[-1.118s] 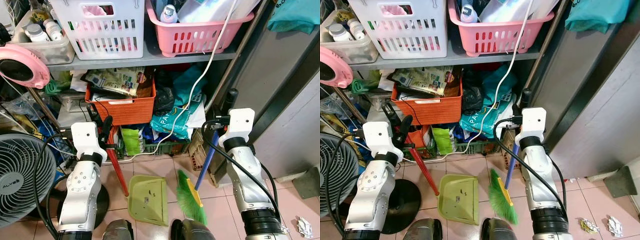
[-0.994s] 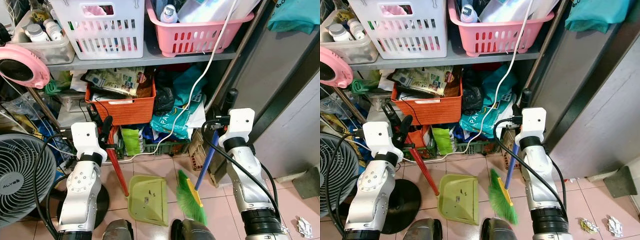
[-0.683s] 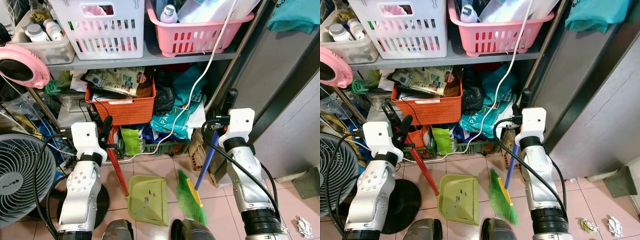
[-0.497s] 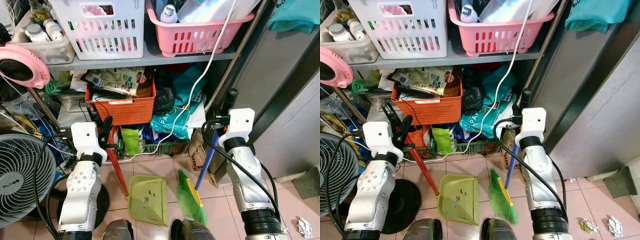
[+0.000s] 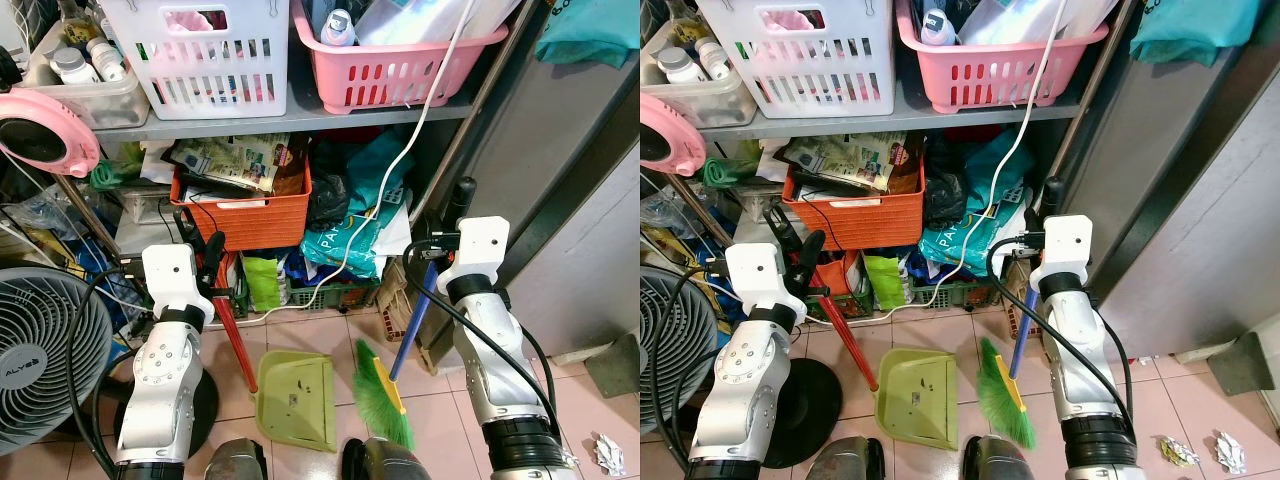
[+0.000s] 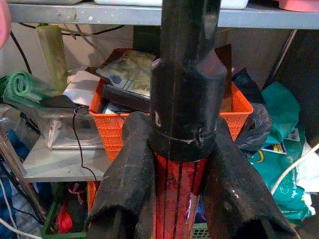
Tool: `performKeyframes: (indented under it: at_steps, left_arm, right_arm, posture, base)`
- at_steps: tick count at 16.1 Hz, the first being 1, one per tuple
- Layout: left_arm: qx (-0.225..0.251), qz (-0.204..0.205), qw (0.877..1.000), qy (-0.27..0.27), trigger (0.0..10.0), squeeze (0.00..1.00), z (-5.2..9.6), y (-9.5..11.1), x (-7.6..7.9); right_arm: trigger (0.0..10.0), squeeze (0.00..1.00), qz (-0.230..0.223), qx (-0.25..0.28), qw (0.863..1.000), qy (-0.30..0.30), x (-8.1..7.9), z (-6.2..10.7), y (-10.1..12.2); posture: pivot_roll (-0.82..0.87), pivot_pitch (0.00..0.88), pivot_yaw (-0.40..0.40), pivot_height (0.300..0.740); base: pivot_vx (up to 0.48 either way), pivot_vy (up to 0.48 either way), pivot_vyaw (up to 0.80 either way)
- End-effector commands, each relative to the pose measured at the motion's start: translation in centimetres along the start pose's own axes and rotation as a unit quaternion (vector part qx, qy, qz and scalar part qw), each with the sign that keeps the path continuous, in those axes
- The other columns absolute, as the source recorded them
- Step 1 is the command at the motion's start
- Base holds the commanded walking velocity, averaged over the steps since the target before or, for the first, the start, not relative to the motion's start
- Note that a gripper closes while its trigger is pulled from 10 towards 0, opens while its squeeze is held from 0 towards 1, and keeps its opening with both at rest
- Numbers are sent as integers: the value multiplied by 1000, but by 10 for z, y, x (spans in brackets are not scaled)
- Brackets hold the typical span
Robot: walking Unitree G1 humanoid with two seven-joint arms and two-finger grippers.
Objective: Sweep floor
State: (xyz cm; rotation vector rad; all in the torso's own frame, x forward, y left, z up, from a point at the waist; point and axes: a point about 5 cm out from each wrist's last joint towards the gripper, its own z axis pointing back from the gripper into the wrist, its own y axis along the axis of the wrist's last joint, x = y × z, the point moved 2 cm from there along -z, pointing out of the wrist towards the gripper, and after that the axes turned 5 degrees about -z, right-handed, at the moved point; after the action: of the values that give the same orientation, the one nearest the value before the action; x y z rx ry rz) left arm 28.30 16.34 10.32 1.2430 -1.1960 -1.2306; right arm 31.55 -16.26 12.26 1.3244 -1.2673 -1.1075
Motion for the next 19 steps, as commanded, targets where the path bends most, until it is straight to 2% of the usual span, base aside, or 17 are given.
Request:
performKeyframes:
  at_steps: [1, 11, 12, 13, 14, 16, 19]
  left_arm:
    - [-9, -57, 997, 49, 10000, 0, 30, 32, -4]
    - [-9, -57, 997, 49, 10000, 0, 30, 32, -4]
    - [-15, -43, 998, 52, 10000, 0, 37, 29, -8]
    - [-8, -33, 998, 51, 10000, 0, 42, 30, -14]
    - [-4, -31, 998, 50, 10000, 0, 42, 32, -15]
    - [-12, -49, 997, 60, 10000, 0, 44, 32, -16]
    - [-31, -51, 996, 59, 10000, 0, 51, 34, -14]
  right_arm:
    - [10000, 0, -52, -130, 987, 83, -54, -4, -18]
    - [10000, 0, -52, -130, 987, 83, -54, -4, -18]
    - [10000, 0, -73, -102, 989, 82, -50, -6, -9]
    - [10000, 0, -77, -74, 991, 75, -43, -9, -1]
    - [10000, 0, -75, -67, 992, 73, -41, -10, 1]
    - [10000, 0, -72, -67, 993, 67, -39, -9, 1]
    - [10000, 0, -73, -78, 993, 58, -35, -5, 2]
  posture:
    - [89, 102, -96, 740]
    - [89, 102, -96, 740]
    - [68, 118, -57, 740]
    - [70, 120, -54, 740]
    - [70, 122, -52, 740]
    - [72, 128, -51, 740]
    - [71, 130, -51, 740]
  base:
    - [0, 0, 0]
    - [0, 0, 0]
    - [0, 0, 0]
    - [0, 0, 0]
    - [0, 0, 0]
    - [0, 0, 0]
    - [0, 0, 0]
